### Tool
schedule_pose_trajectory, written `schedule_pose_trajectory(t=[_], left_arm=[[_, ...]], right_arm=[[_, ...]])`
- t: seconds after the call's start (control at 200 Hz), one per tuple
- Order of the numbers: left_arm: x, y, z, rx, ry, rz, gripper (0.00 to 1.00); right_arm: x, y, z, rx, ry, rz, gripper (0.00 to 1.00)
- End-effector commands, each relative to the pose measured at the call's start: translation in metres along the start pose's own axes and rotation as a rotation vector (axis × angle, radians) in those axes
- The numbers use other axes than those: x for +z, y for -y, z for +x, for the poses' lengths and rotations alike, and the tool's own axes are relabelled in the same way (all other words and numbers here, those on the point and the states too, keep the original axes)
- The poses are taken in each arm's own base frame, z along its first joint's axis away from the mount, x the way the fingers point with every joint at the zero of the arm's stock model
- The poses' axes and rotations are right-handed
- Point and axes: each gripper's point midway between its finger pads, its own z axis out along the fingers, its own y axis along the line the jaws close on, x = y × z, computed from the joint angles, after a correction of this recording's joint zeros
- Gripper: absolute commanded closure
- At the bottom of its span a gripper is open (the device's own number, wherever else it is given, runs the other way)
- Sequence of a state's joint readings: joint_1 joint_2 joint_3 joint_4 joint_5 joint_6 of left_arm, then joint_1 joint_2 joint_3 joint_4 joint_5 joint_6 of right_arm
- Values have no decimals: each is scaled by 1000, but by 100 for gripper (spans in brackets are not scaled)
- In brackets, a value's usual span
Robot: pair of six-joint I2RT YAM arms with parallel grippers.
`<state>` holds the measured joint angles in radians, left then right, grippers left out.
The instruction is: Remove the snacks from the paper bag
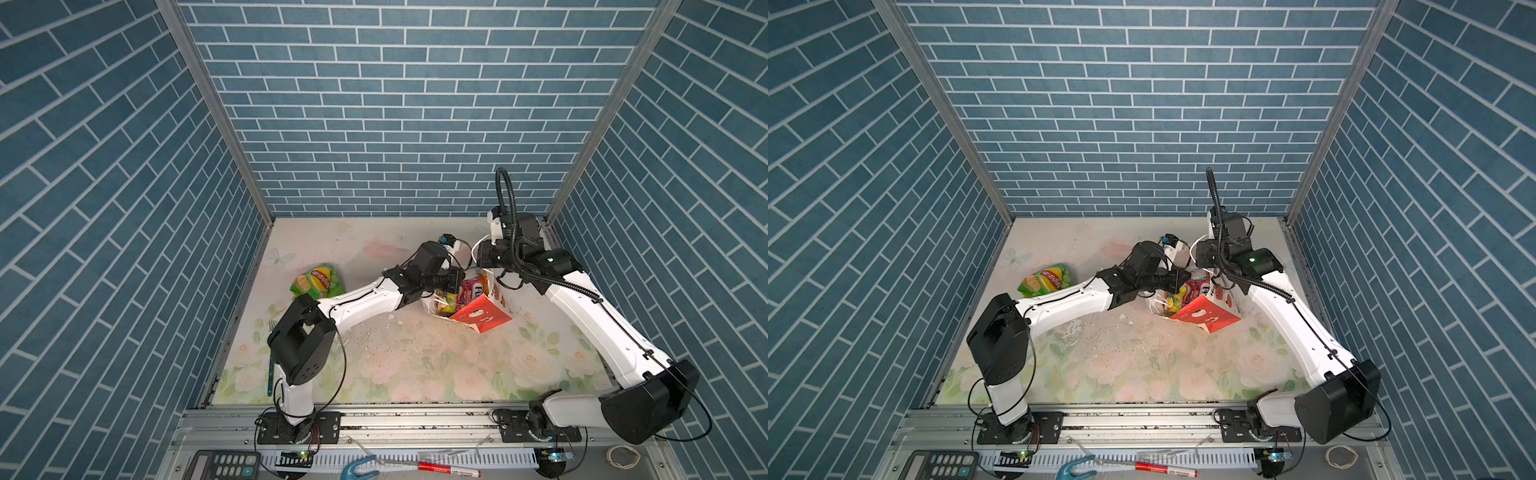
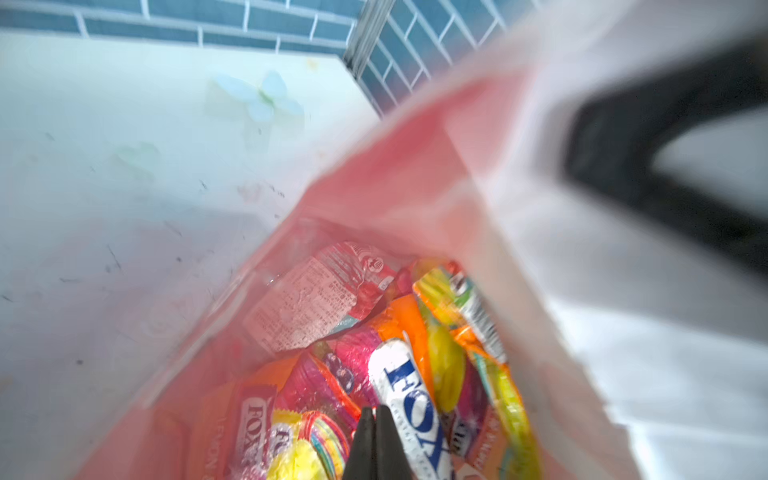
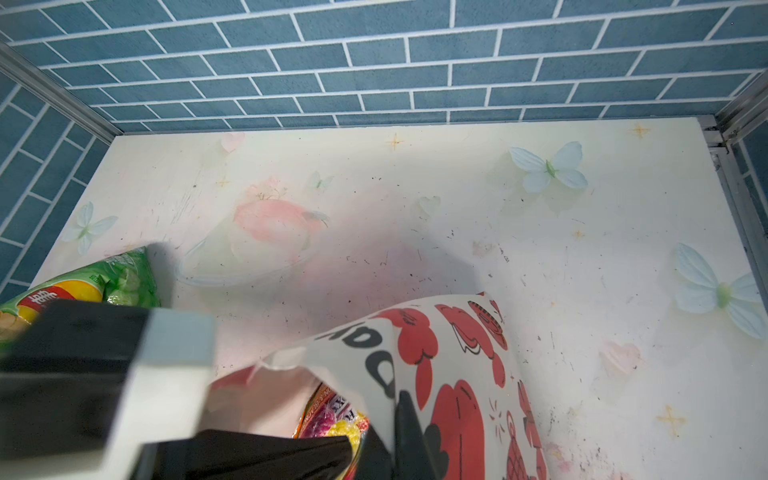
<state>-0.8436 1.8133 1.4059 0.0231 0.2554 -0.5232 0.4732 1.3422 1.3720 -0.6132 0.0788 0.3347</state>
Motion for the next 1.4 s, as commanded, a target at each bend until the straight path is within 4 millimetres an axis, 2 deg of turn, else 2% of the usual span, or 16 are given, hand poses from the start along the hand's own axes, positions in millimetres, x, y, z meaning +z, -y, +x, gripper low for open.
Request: schedule_pose_trajectory(t=[0.0,0.295,0.415,0.505,0.775,0.94,1.04,1.115,1.23,1.31,1.395], left_arm=[[-12,-3,-6,7,17,2,100],[-26,-3,-15,-3,40,-4,100],[-34,3,-20,17,45,4,94],[-39,4,-24,37,41,-6,90],[-46,10,-34,48,53,2,88],[-52,16,-44,62,74,9,84],[-54,17,-48,68,80,9,83],[-56,20,-50,71,83,15,83],[-58,22,-53,69,87,17,82],[-61,24,-56,69,93,20,82],[-64,27,-58,71,98,26,81]], right_arm=[[-17,-2,-16,6,79,-11,100],[-18,-1,-15,-5,64,-5,100],[-22,0,-14,-33,46,6,71],[-28,3,-14,-49,23,28,56],[-56,11,-3,-59,-25,56,39],[-80,35,5,-62,-49,173,37],[-96,39,1,-54,-19,191,37],[-105,33,-4,-25,23,147,37],[-108,5,-9,24,54,-16,37],[-104,-12,-7,47,47,-119,37],[-96,-19,-1,47,26,-159,37]])
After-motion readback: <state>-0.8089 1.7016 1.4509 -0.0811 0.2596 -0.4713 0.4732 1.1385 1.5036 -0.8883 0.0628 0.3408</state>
